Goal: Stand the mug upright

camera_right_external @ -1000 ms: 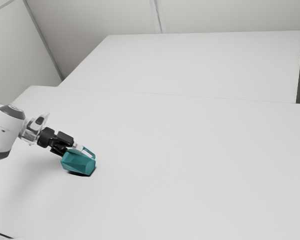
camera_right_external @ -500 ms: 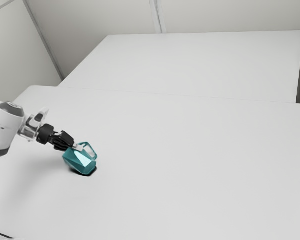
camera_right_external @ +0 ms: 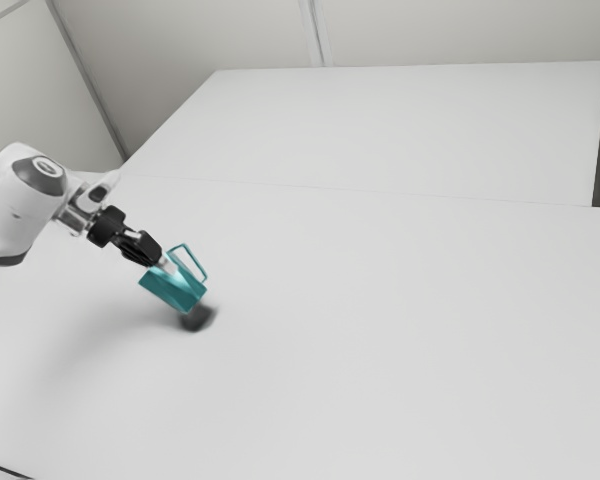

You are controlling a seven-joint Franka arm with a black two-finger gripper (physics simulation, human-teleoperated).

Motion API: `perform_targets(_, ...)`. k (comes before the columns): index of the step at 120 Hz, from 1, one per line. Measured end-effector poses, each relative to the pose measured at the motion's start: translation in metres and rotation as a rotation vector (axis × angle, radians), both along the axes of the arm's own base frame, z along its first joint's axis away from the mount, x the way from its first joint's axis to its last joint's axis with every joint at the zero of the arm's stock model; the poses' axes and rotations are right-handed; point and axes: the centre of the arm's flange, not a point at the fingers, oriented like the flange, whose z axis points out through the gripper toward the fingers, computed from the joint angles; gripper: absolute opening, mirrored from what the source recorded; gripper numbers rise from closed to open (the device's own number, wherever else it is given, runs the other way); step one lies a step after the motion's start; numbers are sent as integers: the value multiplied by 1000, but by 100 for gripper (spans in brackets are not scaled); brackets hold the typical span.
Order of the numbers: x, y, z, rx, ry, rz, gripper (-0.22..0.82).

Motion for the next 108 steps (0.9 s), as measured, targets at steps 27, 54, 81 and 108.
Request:
perform_targets(27, 30, 4, 37, 333, 55, -140, -18)
perform_targets(54, 39, 23, 28, 610, 122, -139, -18)
perform_targets(81, 44, 32, 7, 682, 157, -56, -18)
perform_targets(108, 46, 33, -5, 689, 188, 18, -17)
